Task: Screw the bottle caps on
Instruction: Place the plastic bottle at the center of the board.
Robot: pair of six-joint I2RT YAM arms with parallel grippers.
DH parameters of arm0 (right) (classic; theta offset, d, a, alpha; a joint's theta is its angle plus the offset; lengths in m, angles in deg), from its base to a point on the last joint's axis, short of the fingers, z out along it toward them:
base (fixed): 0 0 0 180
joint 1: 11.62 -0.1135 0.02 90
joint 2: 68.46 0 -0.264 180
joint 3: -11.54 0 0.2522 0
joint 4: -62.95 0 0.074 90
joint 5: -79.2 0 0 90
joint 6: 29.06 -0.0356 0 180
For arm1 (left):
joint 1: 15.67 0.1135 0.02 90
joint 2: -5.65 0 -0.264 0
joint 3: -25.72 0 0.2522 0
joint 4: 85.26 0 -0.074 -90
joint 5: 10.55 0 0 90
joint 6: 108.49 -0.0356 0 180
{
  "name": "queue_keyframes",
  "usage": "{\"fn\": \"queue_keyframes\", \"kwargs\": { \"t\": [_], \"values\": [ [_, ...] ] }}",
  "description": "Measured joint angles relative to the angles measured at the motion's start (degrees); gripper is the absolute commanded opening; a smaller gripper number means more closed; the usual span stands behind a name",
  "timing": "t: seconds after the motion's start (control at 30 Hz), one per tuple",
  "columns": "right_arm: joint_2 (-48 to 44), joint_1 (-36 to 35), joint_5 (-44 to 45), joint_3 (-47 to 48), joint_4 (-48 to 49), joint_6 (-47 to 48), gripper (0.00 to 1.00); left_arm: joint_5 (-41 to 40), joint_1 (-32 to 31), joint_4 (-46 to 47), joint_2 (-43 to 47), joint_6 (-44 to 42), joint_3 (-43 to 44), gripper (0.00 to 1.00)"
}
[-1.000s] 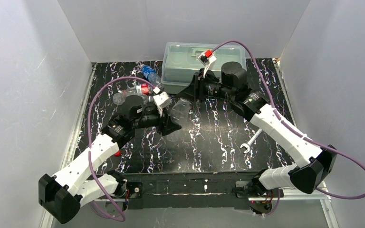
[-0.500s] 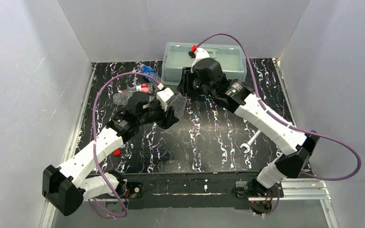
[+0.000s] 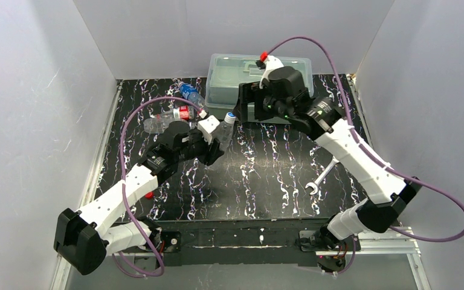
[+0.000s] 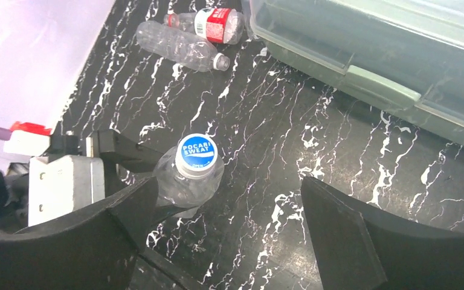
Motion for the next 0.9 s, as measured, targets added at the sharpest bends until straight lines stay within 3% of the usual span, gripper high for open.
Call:
{"fn": "queue_keyframes", "kwargs": {
  "t": [0.4, 0.9],
  "values": [
    [0.3, 2.3, -16.3, -2.0, -1.0, 1.0, 0.8, 3.6, 0.0, 4.9, 1.2, -2.4, -1.7, 0.01],
    [3.4, 2.2, -18.6, -3.5, 0.9, -0.3, 0.65, 6.2, 0.0, 5.2, 1.4, -3.1, -2.3, 0.02]
  ]
}}
